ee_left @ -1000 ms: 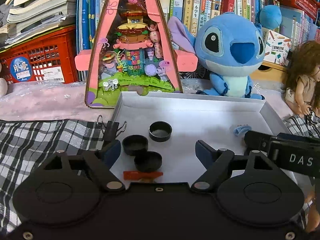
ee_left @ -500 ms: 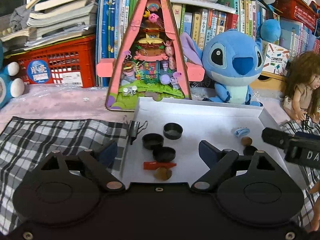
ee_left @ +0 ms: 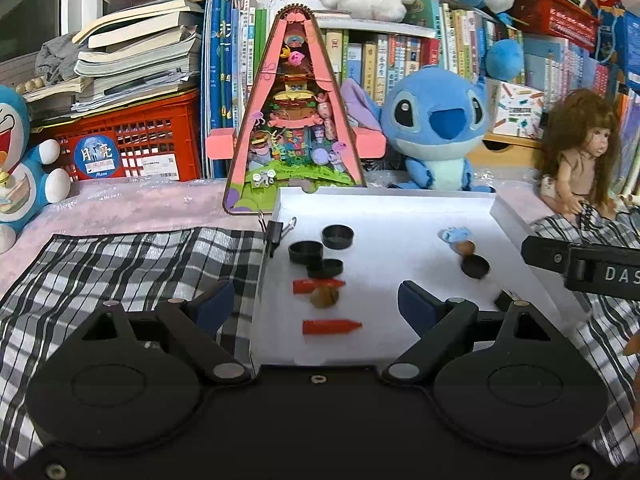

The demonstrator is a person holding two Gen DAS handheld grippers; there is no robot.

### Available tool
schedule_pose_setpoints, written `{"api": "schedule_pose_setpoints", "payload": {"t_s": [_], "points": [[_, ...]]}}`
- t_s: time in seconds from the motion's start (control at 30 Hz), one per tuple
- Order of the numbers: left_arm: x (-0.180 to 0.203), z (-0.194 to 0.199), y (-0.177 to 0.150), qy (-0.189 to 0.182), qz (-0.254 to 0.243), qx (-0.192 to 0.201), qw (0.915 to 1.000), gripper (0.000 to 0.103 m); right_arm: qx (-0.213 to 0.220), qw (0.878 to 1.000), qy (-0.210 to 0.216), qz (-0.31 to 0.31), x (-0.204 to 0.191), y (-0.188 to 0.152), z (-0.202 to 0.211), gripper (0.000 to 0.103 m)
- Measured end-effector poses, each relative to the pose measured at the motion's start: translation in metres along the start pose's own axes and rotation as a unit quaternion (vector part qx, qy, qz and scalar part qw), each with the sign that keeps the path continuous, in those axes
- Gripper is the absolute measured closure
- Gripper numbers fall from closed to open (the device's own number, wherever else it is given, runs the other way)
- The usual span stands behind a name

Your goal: Organize rigid objects

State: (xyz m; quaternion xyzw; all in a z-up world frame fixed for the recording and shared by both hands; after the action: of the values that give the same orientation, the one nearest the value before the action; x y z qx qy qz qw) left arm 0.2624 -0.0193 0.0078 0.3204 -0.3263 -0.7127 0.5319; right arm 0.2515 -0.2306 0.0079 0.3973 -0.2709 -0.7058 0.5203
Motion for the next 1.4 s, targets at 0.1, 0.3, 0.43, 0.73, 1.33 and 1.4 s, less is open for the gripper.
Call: {"api": "schedule_pose_setpoints", "payload": {"t_s": [0.1, 0.3, 0.43, 0.73, 1.33, 1.4], "points": [[0.003, 0.01, -0.009, -0.003, 0.001, -0.002, 1.0, 0.015, -0.006, 1.0, 0.004, 0.004, 0.001, -0.007, 0.008, 0.0], [0.004, 0.021, -0.031, -0.008, 0.016, -0.01, 0.9998, 0.015, 0.0, 1.0, 0.011, 0.012, 0.002, -0.021, 0.026, 0.0], [0.005, 0.027, -0.048, -0.007, 0.018, -0.015, 0.9997, 0.015, -0.001, 1.0, 0.018, 0.021, -0.001, -0.034, 0.036, 0.0], [0.008, 0.029, -0.08, 0.003, 0.009, -0.029, 0.9995, 0.014, -0.017, 0.999, 0.016, 0.041, -0.006, -0.073, 0.044, 0.0], [0.007, 0.017, -0.098, 0.023, 0.005, -0.045, 0.9987, 0.009, -0.056, 0.997, -0.007, 0.053, -0.004, -0.108, 0.03, 0.0], [0.007, 0.016, -0.099, 0.027, 0.005, -0.046, 0.9986, 0.007, -0.064, 0.996, -0.012, 0.055, -0.003, -0.11, 0.028, 0.0]]}}
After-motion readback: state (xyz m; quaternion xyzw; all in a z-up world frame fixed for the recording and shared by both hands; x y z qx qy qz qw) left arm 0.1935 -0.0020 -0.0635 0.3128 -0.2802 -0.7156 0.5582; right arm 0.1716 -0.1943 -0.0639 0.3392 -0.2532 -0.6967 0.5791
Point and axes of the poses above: each gripper's, at about its wrist camera, not at the fingertips, and z roughly against the way its jaws point, x to its right, y to its top, the point moved 9 cm from there along -z, roughly the way its jaws point, and after that the axes turned 10 degrees about -z, right-handed, at the moved point
